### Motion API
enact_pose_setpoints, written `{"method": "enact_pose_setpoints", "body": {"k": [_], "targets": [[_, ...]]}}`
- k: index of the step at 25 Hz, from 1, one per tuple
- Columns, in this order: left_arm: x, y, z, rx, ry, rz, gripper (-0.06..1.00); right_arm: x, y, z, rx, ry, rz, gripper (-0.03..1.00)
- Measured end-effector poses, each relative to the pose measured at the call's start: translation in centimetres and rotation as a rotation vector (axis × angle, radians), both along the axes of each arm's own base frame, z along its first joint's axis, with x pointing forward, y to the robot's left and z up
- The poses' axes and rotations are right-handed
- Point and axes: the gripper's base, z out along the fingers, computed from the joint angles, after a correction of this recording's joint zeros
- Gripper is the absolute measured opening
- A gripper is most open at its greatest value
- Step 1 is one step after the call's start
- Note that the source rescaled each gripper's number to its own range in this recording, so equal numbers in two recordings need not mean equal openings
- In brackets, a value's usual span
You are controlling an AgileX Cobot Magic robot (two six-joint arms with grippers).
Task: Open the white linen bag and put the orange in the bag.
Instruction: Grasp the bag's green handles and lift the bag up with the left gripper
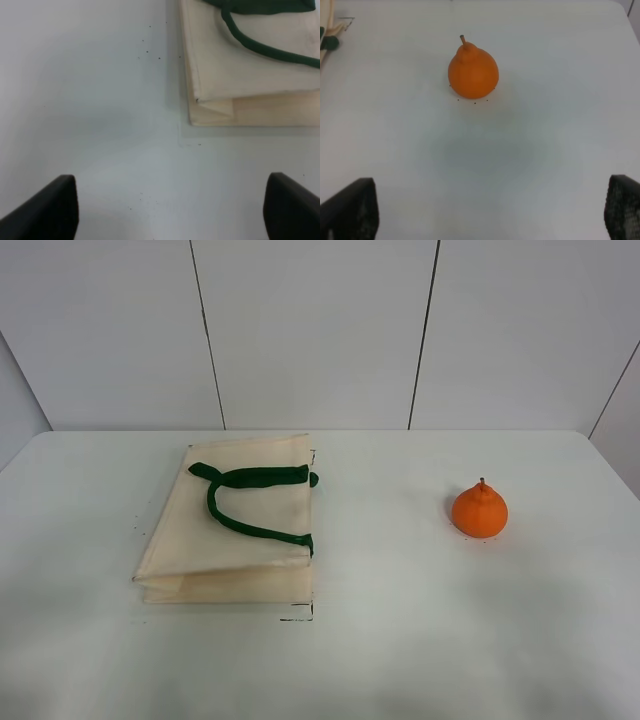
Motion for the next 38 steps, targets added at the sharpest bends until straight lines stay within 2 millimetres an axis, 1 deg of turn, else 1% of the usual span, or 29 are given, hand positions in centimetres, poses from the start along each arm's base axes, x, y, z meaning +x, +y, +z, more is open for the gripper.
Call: {"method": "enact_pose_setpoints", "body": {"k": [7,10,13,15,16,18,19,20,22,24,26,28,30,31,32,34,35,38], "targets": [[-0.1,0.0,0.2,-0.001,-0.011,0.000,1.00,0.0,0.0,0.0,0.000,0.000,0.000,1.00],[0.3,-0.1,1.7,-0.006,0.019,-0.004,1.00,0.0,0.0,0.0,0.000,0.000,0.000,1.00],[2.5,-0.1,3.9,-0.004,0.125,-0.003,1.00,0.0,0.0,0.0,0.000,0.000,0.000,1.00],[5.1,-0.2,5.5,-0.002,0.219,-0.003,1.00,0.0,0.0,0.0,0.000,0.000,0.000,1.00],[6.7,-0.2,6.2,-0.002,0.266,-0.003,1.00,0.0,0.0,0.0,0.000,0.000,0.000,1.00],[10.3,-0.3,6.9,0.000,0.375,-0.002,1.00,0.0,0.0,0.0,0.000,0.000,0.000,1.00],[12.0,-0.3,7.2,0.000,0.410,-0.002,1.00,0.0,0.0,0.0,0.000,0.000,0.000,1.00],[14.1,-0.3,7.2,0.000,0.458,-0.002,1.00,0.0,0.0,0.0,0.000,0.000,0.000,1.00],[18.1,-0.4,6.8,0.001,0.534,-0.002,1.00,0.0,0.0,0.0,0.000,0.000,0.000,1.00],[22.6,-0.5,5.4,0.001,0.617,-0.002,1.00,0.0,0.0,0.0,0.000,0.000,0.000,1.00],[26.6,-0.6,4.3,0.002,0.661,-0.001,1.00,0.0,0.0,0.0,0.000,0.000,0.000,1.00],[30.7,-0.7,2.5,0.000,0.717,0.003,1.00,0.0,0.0,0.0,0.000,0.000,0.000,1.00],[34.1,-1.0,0.9,-0.008,0.755,0.014,1.00,0.0,0.0,0.0,0.000,0.000,0.000,1.00],[35.6,-1.4,0.4,-0.013,0.760,0.018,1.00,0.0,0.0,0.0,0.000,0.000,0.000,1.00],[37.2,-2.0,-0.8,-0.016,0.787,0.022,1.00,0.0,0.0,0.0,0.000,0.000,0.000,1.00],[39.4,-3.6,-1.8,-0.022,0.796,0.018,1.00,0.0,0.0,0.0,0.000,0.000,0.000,1.00],[40.5,-4.8,-2.6,-0.025,0.805,0.016,1.00,0.0,0.0,0.0,0.000,0.000,0.000,1.00],[42.6,-8.3,-3.7,-0.024,0.794,-0.018,1.00,0.0,0.0,0.0,0.000,0.000,0.000,1.00]]}}
